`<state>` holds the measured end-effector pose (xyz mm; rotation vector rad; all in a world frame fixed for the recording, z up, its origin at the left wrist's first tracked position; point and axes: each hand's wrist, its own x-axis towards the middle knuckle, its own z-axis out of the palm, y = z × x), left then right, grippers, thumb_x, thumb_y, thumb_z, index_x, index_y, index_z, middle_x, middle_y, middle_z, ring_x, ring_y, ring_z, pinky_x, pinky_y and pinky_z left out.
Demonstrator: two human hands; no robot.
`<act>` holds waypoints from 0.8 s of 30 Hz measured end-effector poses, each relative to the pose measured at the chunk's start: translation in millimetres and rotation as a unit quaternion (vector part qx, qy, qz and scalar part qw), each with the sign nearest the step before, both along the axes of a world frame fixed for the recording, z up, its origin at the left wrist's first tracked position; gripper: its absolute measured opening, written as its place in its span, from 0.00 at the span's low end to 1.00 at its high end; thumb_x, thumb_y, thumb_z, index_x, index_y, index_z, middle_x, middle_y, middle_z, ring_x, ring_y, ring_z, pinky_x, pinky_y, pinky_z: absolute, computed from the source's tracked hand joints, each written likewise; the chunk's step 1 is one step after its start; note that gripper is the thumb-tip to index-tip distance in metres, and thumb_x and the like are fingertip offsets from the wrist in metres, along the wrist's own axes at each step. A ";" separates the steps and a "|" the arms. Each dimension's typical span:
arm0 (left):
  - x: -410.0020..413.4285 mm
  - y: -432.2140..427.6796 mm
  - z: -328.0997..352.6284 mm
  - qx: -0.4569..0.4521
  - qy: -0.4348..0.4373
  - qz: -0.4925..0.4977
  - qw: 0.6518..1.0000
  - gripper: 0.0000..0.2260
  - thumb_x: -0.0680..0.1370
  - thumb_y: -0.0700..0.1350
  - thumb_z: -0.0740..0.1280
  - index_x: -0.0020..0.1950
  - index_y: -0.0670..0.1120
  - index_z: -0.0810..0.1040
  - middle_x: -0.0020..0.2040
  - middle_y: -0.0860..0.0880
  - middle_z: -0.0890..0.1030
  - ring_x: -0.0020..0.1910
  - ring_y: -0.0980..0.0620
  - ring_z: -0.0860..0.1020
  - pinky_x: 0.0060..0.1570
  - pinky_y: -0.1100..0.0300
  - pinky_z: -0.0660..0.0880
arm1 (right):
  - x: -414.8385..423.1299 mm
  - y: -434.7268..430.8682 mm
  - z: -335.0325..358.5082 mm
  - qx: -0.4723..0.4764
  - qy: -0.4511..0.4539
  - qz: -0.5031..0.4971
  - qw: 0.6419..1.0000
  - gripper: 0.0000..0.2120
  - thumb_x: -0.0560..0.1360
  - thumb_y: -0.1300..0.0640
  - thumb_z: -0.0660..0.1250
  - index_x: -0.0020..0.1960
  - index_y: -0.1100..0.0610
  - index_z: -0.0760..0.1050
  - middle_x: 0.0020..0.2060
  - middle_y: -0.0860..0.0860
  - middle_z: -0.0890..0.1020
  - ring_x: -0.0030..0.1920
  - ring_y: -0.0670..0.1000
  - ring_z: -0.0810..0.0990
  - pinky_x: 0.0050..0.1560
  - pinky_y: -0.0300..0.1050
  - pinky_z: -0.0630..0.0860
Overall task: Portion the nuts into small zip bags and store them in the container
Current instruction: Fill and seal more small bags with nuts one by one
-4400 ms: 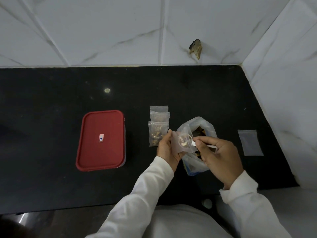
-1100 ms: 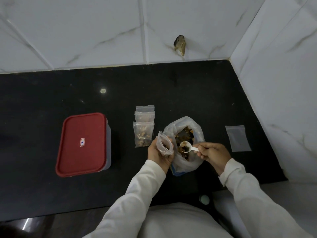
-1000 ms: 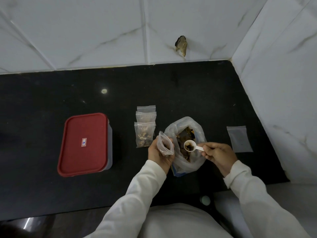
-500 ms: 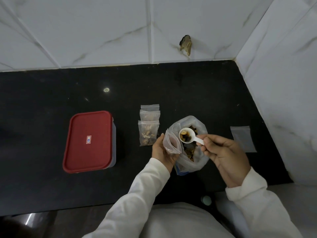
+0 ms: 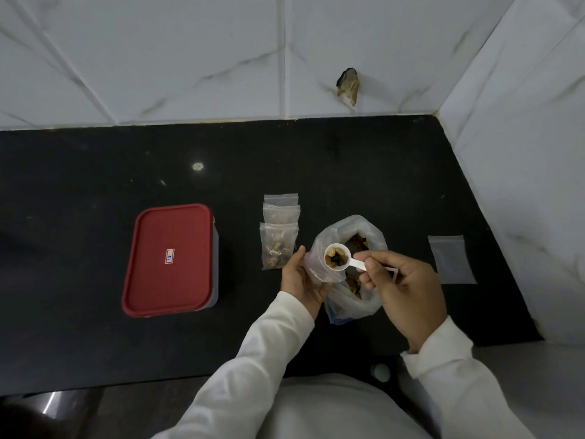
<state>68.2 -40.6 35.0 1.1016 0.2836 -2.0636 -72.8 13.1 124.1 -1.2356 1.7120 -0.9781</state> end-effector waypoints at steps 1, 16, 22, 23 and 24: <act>0.4 -0.3 0.5 0.003 0.000 -0.002 1.000 0.15 0.79 0.52 0.64 0.58 0.44 0.80 0.44 0.41 0.85 0.35 0.45 0.85 0.27 0.58 0.79 | 1.0 0.7 -0.5 -0.015 0.020 0.005 1.000 0.09 0.78 0.61 0.65 0.51 0.51 0.82 0.35 0.48 0.83 0.38 0.43 0.81 0.42 0.32 0.77; -2.0 0.9 -5.6 -0.045 0.003 -0.026 0.999 0.18 0.79 0.54 0.63 0.58 0.40 0.79 0.40 0.42 0.84 0.34 0.48 0.83 0.29 0.60 0.79 | 18.6 10.0 -23.4 -0.287 0.409 0.130 0.856 0.19 0.51 0.67 0.84 0.40 0.64 0.83 0.32 0.56 0.84 0.30 0.52 0.82 0.38 0.38 0.77; -2.2 1.7 -5.1 -0.059 0.041 -0.037 0.997 0.17 0.79 0.54 0.63 0.55 0.40 0.79 0.39 0.43 0.83 0.33 0.47 0.82 0.30 0.59 0.79 | 14.6 20.3 -24.3 -0.304 0.408 0.146 0.848 0.19 0.63 0.65 0.77 0.54 0.59 0.80 0.40 0.53 0.85 0.39 0.52 0.80 0.41 0.41 0.78; -1.9 1.9 -4.9 -0.058 0.045 -0.037 0.997 0.17 0.79 0.53 0.63 0.56 0.40 0.78 0.39 0.42 0.83 0.33 0.47 0.82 0.29 0.59 0.79 | 13.6 20.9 -24.0 -0.312 0.413 0.138 0.844 0.16 0.67 0.62 0.73 0.55 0.58 0.78 0.41 0.53 0.85 0.41 0.50 0.77 0.43 0.39 0.76; -1.4 1.8 -5.2 -0.059 0.046 -0.037 0.996 0.18 0.80 0.53 0.63 0.58 0.40 0.78 0.40 0.42 0.83 0.34 0.47 0.83 0.29 0.59 0.79 | 11.8 20.2 -23.8 -0.316 0.415 0.139 0.842 0.15 0.69 0.60 0.70 0.56 0.57 0.76 0.41 0.53 0.85 0.43 0.49 0.75 0.46 0.37 0.74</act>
